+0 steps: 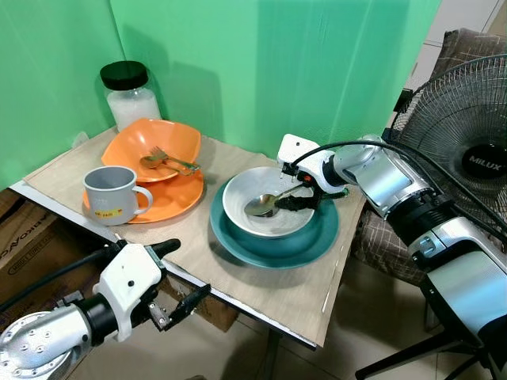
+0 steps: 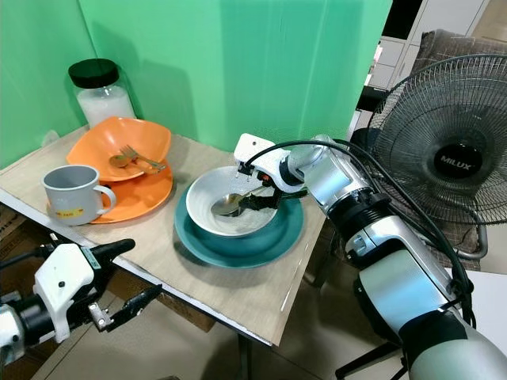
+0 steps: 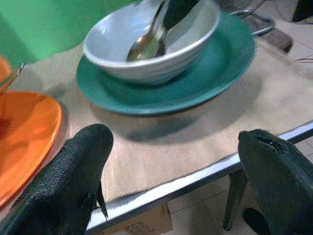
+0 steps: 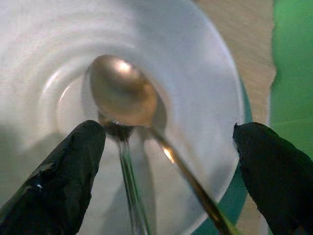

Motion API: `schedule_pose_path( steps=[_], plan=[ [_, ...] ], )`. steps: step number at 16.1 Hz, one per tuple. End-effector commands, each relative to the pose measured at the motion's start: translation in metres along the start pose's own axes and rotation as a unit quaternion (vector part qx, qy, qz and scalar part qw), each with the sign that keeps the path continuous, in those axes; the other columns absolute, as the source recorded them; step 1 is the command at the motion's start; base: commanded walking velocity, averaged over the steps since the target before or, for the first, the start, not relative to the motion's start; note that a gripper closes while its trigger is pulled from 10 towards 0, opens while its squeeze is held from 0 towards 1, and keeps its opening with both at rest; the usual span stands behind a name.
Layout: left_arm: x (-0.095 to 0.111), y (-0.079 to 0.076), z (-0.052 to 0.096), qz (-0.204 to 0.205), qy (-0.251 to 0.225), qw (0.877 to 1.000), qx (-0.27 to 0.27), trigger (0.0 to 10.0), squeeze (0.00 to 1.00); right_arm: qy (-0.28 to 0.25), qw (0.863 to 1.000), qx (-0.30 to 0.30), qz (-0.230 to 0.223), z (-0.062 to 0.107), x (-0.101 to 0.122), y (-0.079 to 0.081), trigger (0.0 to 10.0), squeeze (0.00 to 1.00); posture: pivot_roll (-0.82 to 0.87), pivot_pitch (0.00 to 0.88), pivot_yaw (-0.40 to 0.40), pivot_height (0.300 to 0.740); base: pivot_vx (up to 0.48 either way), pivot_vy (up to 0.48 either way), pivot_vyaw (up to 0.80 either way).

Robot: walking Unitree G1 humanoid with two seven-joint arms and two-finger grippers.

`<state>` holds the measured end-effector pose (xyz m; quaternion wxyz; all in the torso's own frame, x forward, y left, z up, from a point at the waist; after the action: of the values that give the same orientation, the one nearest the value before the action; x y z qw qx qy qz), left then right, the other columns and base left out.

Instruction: Setting the table

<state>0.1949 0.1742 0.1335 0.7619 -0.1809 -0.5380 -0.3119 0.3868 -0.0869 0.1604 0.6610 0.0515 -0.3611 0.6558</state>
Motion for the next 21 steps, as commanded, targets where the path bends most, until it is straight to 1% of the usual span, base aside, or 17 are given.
schedule_pose_path(
  steps=[1,3,4,5,7,8,9,10,11,12,13,14,16,18,19,21],
  plan=[
    [-0.011,0.005,-0.002,0.000,0.008,1.000,0.001,10.0,0.00,0.005,1.000,-0.005,0.008,0.008,0.006,-0.007,10.0,0.00,-0.07,0.000,-0.016,0.740,0.000,0.000,0.00],
    [-0.015,0.008,-0.003,0.009,0.000,1.000,0.004,10.0,0.00,0.003,1.000,-0.005,-0.011,0.011,0.005,-0.008,10.0,0.00,-0.07,0.000,-0.018,0.740,0.000,0.000,0.00],
    [-0.018,0.011,-0.004,0.008,0.002,1.000,0.005,10.0,0.00,0.005,0.999,-0.003,-0.035,0.016,0.006,-0.005,10.0,0.00,-0.07,0.000,-0.021,0.740,0.000,0.000,0.00],
    [-0.017,0.012,-0.004,0.004,0.003,1.000,0.006,10.0,0.00,0.007,0.999,0.001,-0.052,0.021,0.006,-0.002,10.0,0.00,-0.07,0.000,-0.022,0.740,0.000,0.000,0.00],
    [-0.010,0.010,-0.004,-0.008,-0.006,1.000,0.003,10.0,0.00,0.011,0.998,0.004,-0.063,0.025,0.007,0.002,10.0,0.00,-0.08,0.000,-0.022,0.740,0.000,0.000,0.00],
    [-0.007,0.010,-0.006,-0.017,-0.018,1.000,0.000,10.0,0.00,0.007,0.998,0.005,-0.067,0.027,0.009,0.005,10.0,0.00,-0.07,0.000,-0.024,0.740,0.000,0.000,0.00],
    [0.002,0.010,-0.008,-0.029,-0.041,0.999,-0.003,10.0,0.00,-0.004,0.997,0.002,-0.073,0.030,0.013,0.006,10.0,0.00,-0.07,0.000,-0.024,0.740,0.000,0.000,0.00],
    [0.008,0.011,-0.010,-0.033,-0.059,0.998,-0.006,10.0,0.00,-0.011,0.997,-0.002,-0.077,0.031,0.015,0.006,10.0,0.00,-0.07,0.000,-0.026,0.740,0.000,0.000,0.00],
    [0.019,0.011,-0.012,-0.036,-0.086,0.996,-0.011,10.0,0.00,-0.020,0.996,-0.006,-0.082,0.035,0.019,0.007,10.0,0.00,-0.07,0.000,-0.028,0.740,0.000,0.000,0.00],
    [0.029,0.011,-0.013,-0.033,-0.101,0.994,-0.018,10.0,0.00,-0.023,0.996,-0.007,-0.083,0.040,0.022,0.009,10.0,0.00,-0.07,0.000,-0.024,0.740,0.000,0.000,0.00],
    [0.042,0.008,-0.011,-0.033,-0.099,0.994,-0.032,10.0,0.00,-0.019,0.997,-0.006,-0.079,0.042,0.021,0.011,10.0,0.00,-0.08,0.000,-0.018,0.740,0.000,0.000,0.00],
    [0.043,0.007,-0.010,-0.031,-0.092,0.995,-0.035,10.0,0.00,-0.015,0.997,-0.004,-0.079,0.043,0.020,0.013,10.0,0.00,-0.08,0.000,-0.015,0.740,0.000,0.000,0.00],
    [0.037,0.010,-0.003,-0.050,-0.064,0.996,-0.038,10.0,0.00,0.002,0.997,0.012,-0.073,0.039,0.015,0.022,10.0,0.00,-0.08,0.000,-0.013,0.740,0.000,0.000,0.00],
    [0.035,0.011,0.000,-0.053,-0.052,0.996,-0.046,10.0,0.00,0.011,0.996,0.020,-0.084,0.036,0.014,0.027,8.7,0.00,-0.07,0.000,-0.019,0.740,0.000,0.000,0.00],
    [0.036,0.009,0.000,-0.052,-0.047,0.996,-0.051,10.0,0.00,0.014,0.996,0.019,-0.088,0.035,0.014,0.029,8.6,0.00,-0.07,0.000,-0.019,0.740,0.000,0.000,0.00],
    [0.040,0.007,0.003,-0.051,-0.045,0.996,-0.055,10.0,0.00,0.019,0.994,0.016,-0.102,0.025,0.016,0.030,7.9,0.00,-0.07,0.000,-0.019,0.740,0.000,0.000,0.00]
  ],
)
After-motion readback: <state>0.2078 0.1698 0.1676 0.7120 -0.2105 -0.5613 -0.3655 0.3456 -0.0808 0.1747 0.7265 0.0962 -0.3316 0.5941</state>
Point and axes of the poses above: a point about 5 cm out from each wrist's last joint towards the gripper, its own z axis pointing back from the gripper into the wrist, its own x axis along the axis of the wrist's last joint, y = z × x, the point moved 3 cm from there along -z, pointing out of the wrist towards the gripper, and after that the axes turned 10 degrees about z, right-handed, at the moved point
